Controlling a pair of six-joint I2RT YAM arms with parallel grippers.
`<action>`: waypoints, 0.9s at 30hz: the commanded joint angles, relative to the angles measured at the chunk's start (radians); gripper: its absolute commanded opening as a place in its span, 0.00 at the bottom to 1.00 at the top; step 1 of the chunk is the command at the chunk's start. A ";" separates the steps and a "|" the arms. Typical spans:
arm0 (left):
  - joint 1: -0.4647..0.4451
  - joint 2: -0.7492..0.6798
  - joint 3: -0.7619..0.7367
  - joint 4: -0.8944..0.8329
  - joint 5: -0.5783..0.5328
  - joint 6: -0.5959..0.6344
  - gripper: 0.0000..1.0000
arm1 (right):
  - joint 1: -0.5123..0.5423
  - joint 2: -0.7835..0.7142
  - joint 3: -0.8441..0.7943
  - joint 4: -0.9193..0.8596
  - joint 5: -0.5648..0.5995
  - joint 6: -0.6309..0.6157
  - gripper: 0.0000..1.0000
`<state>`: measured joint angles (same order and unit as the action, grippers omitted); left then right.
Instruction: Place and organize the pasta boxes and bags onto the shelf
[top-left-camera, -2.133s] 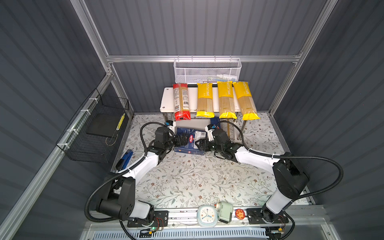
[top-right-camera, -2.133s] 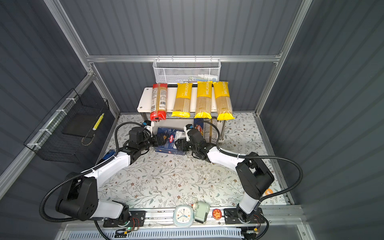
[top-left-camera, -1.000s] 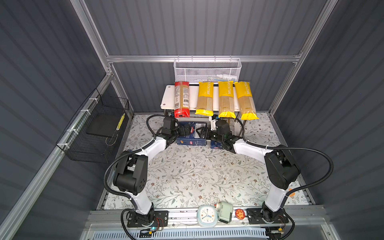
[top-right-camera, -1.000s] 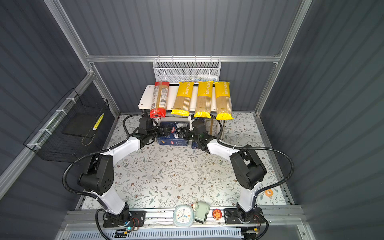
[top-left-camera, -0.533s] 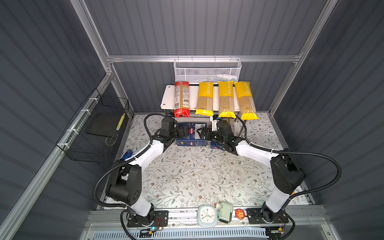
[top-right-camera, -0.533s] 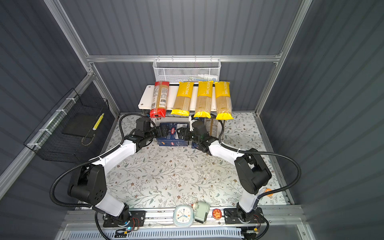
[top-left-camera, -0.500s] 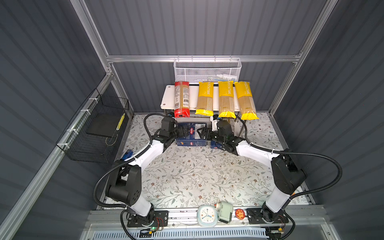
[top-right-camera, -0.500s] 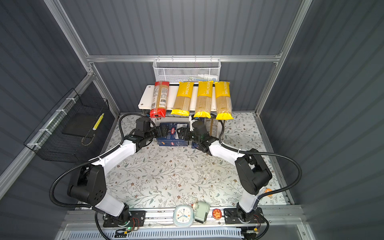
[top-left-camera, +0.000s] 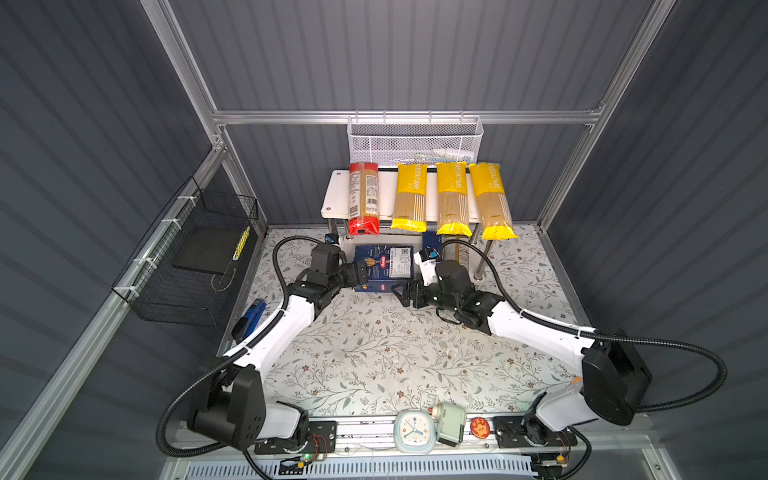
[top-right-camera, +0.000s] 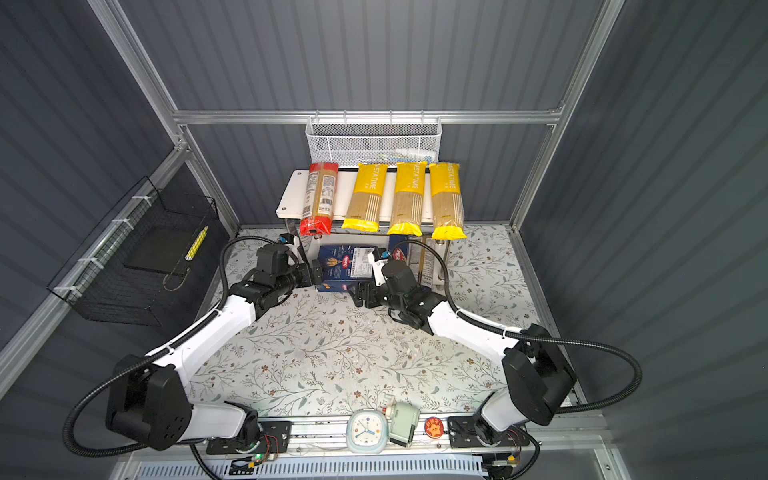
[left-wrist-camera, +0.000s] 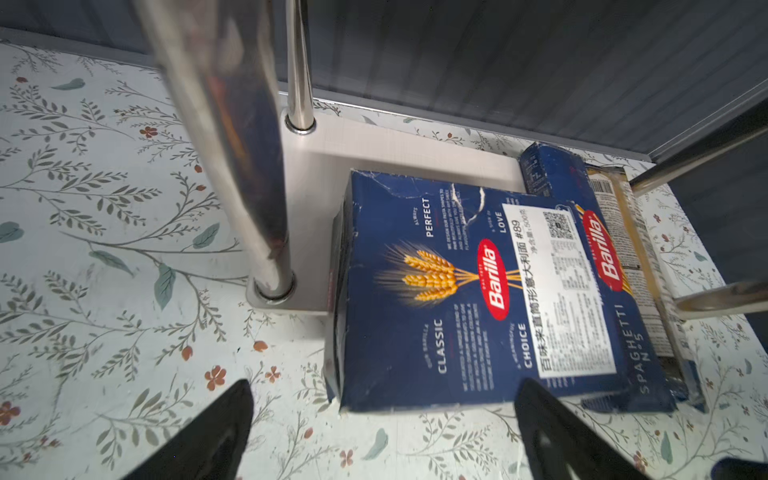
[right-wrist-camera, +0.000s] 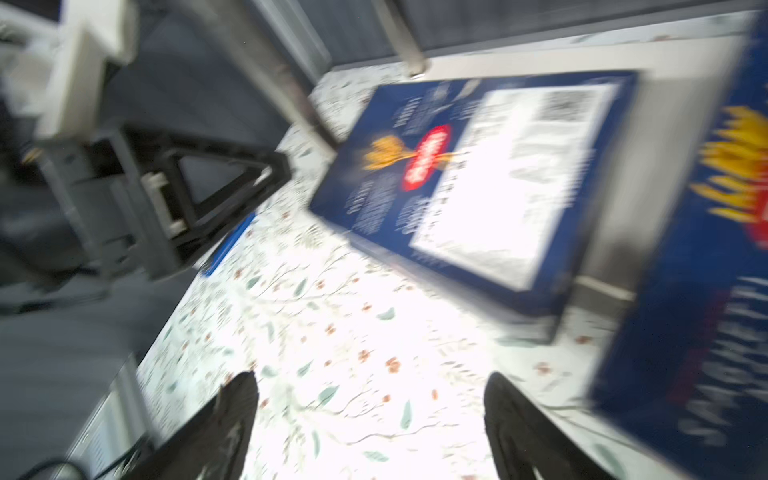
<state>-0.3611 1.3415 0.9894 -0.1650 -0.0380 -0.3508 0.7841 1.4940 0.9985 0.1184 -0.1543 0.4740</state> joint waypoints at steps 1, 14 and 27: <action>-0.003 -0.060 -0.058 -0.081 0.028 -0.023 0.99 | 0.035 0.047 0.013 -0.022 -0.060 -0.041 0.86; 0.131 -0.503 -0.359 -0.229 0.004 -0.122 0.99 | 0.049 0.392 0.270 0.040 -0.168 -0.064 0.85; 0.131 -0.565 -0.408 -0.253 0.024 -0.111 0.99 | 0.005 0.529 0.445 0.008 -0.151 -0.064 0.86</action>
<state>-0.2337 0.7856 0.5884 -0.4053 -0.0299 -0.4568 0.8043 2.0083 1.4094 0.1467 -0.3107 0.4320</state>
